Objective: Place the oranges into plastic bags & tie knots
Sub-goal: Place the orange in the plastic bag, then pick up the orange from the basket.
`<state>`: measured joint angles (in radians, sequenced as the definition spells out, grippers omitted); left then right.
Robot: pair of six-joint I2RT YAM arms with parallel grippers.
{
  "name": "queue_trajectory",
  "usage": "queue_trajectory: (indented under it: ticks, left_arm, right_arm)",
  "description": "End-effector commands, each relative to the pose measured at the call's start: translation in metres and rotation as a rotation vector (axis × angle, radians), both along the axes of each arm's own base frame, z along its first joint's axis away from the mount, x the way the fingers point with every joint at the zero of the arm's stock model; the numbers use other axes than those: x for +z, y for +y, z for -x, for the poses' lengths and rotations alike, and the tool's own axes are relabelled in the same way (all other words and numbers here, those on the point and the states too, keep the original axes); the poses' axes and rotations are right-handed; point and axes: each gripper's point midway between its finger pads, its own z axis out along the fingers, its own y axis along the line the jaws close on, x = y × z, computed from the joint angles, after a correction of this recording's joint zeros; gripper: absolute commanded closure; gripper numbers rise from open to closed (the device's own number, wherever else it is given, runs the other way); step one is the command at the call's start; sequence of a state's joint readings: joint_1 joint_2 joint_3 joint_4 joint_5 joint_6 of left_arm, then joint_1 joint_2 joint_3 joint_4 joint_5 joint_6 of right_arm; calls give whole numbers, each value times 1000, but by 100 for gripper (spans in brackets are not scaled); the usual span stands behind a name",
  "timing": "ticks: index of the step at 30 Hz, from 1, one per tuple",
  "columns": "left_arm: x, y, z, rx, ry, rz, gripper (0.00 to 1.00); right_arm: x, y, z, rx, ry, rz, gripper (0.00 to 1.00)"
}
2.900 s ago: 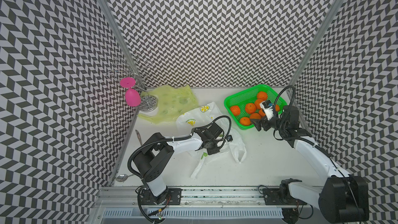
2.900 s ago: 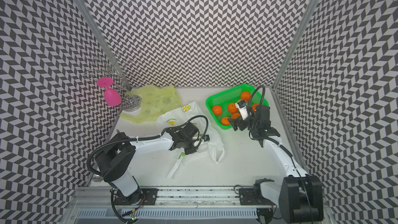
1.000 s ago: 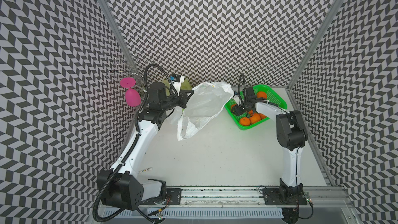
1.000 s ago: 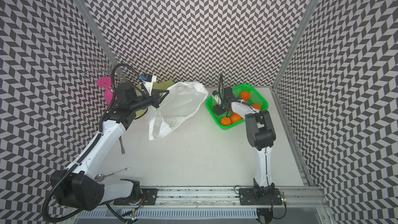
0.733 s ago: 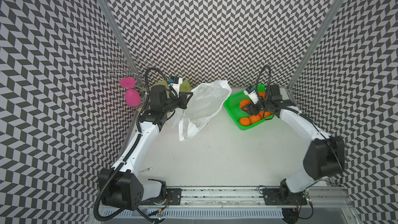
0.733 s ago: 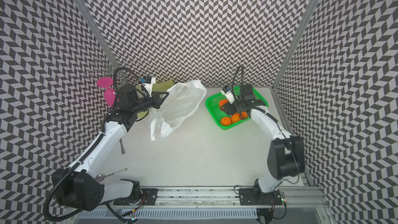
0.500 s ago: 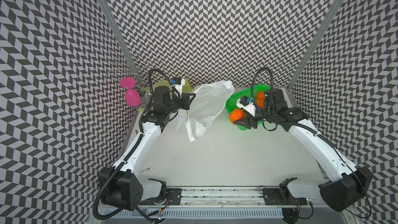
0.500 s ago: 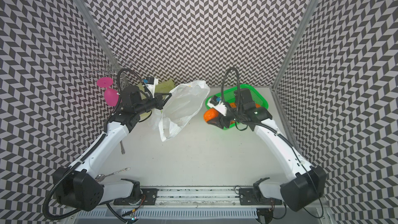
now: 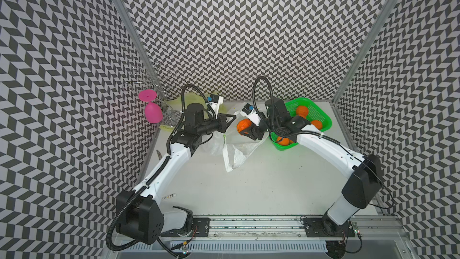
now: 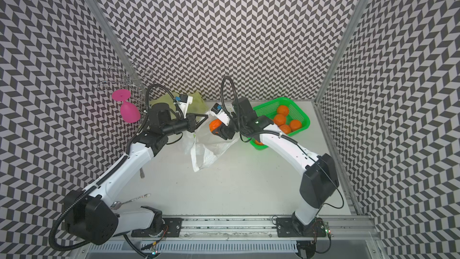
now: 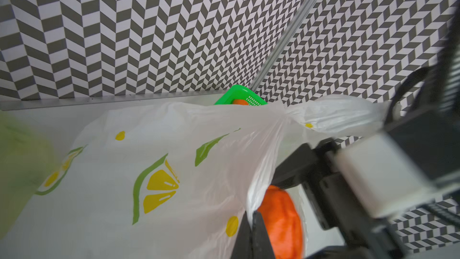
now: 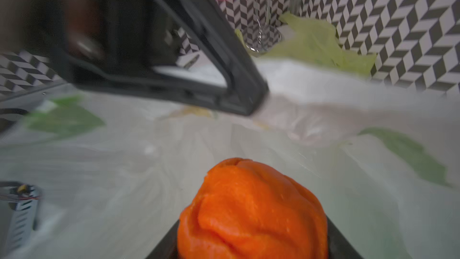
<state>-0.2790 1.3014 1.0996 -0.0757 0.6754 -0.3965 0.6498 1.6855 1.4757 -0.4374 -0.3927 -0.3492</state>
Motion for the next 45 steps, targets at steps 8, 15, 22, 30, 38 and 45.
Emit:
queue_trajectory:
  ticks: [8, 15, 22, 30, 38, 45]
  left_arm:
    - [2, -1, 5, -61, 84, 110, 100]
    - [-9, 16, -14, 47, 93, 87, 100]
    - [-14, 32, -29, 126, 101, 71, 100]
    - [-13, 40, -37, 179, 67, 33, 100]
    - [8, 46, -37, 191, 5, 0, 100]
    - [20, 49, -27, 200, -54, 2, 100]
  right_arm:
    - [-8, -8, -13, -6, -50, 96, 1]
    - [51, -36, 51, 182, -71, 0, 0]
    - [51, -99, 128, 383, -8, -45, 5]
    - [25, -155, 93, 206, 29, -46, 11]
    - [17, -199, -16, -281, -34, 9, 10]
    - [-6, -231, -131, -589, -105, 39, 7]
